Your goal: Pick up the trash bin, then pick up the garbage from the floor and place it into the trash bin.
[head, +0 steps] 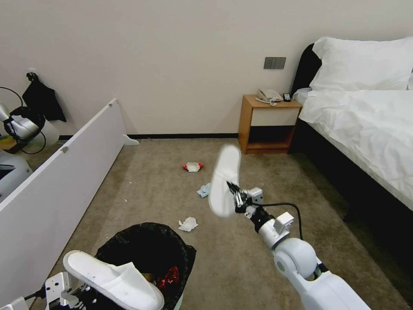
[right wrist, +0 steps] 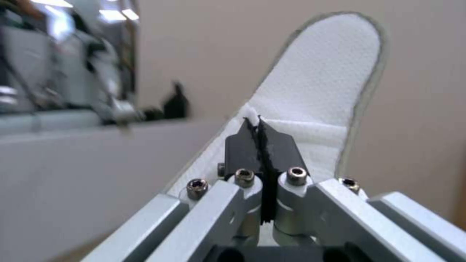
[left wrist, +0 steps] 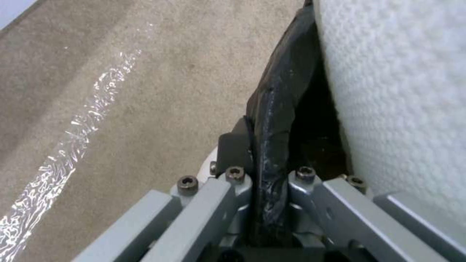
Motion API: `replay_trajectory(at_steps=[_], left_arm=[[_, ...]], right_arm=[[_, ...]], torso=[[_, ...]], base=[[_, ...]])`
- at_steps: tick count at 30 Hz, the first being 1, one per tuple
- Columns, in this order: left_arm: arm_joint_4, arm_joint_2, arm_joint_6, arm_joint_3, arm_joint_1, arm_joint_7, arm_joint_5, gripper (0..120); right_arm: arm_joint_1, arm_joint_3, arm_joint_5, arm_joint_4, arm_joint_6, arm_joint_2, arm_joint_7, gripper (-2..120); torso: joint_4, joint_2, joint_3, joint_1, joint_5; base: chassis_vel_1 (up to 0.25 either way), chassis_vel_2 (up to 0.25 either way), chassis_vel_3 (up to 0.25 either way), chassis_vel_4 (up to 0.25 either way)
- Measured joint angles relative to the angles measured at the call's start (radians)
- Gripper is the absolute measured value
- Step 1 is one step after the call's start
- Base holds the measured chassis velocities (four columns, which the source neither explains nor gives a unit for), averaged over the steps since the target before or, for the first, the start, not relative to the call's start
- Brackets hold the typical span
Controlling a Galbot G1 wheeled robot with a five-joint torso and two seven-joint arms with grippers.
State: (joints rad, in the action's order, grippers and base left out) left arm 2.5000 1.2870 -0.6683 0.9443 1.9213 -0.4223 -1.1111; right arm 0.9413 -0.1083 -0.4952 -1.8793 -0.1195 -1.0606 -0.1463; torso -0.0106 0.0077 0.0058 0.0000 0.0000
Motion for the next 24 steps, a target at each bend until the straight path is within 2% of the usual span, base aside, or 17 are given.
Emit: replay_trajectory(at_steps=[1,7,8,13,15,19,24], left_arm=[[0.000,0.001,0.000,0.000,0.002,0.000,0.000,3],[0.000,0.008,-0.001,-0.002,0.006,0.000,0.001,3],[0.000,0.010,-0.001,-0.002,0.008,-0.001,0.001,3],[0.000,0.012,-0.001,-0.001,0.010,-0.001,0.000,3],[0.000,0.013,-0.001,-0.001,0.009,-0.001,0.000,3],[0.000,0.019,-0.002,-0.001,0.011,-0.002,0.000,3],[0.000,0.019,-0.002,0.000,0.014,-0.002,-0.001,3]], right_arm=[[-0.026,0.011,-0.020,-0.031,-0.031,0.017,-0.033,0],[-0.119,0.061,-0.092,-0.088,-0.087,0.040,-0.103,0],[-0.177,0.097,-0.126,-0.097,-0.123,0.038,-0.137,0],[-0.285,0.194,-0.188,-0.091,-0.204,-0.009,-0.216,0],[-0.296,0.210,-0.191,-0.088,-0.218,-0.017,-0.230,0],[-0.342,0.311,-0.174,-0.063,-0.319,-0.068,-0.353,0],[-0.352,0.362,-0.106,-0.032,-0.384,-0.084,-0.405,0]], torso=[[-0.0002,0.000,0.000,0.000,0.0000],[-0.0001,0.000,0.000,0.000,-0.0001],[0.0000,0.000,0.000,0.000,-0.0002],[0.0000,0.000,0.000,0.000,-0.0003],[0.0001,0.000,0.000,0.000,-0.0002],[0.0000,0.000,0.000,0.000,-0.0002],[-0.0002,0.000,0.000,0.000,-0.0002]], base=[[0.000,0.000,0.000,0.000],[0.000,0.000,0.000,0.000],[0.000,0.000,0.000,0.000],[0.000,0.000,0.000,0.000],[0.000,0.000,0.000,0.000],[0.000,0.000,0.000,0.000],[0.000,0.000,0.000,0.000]])
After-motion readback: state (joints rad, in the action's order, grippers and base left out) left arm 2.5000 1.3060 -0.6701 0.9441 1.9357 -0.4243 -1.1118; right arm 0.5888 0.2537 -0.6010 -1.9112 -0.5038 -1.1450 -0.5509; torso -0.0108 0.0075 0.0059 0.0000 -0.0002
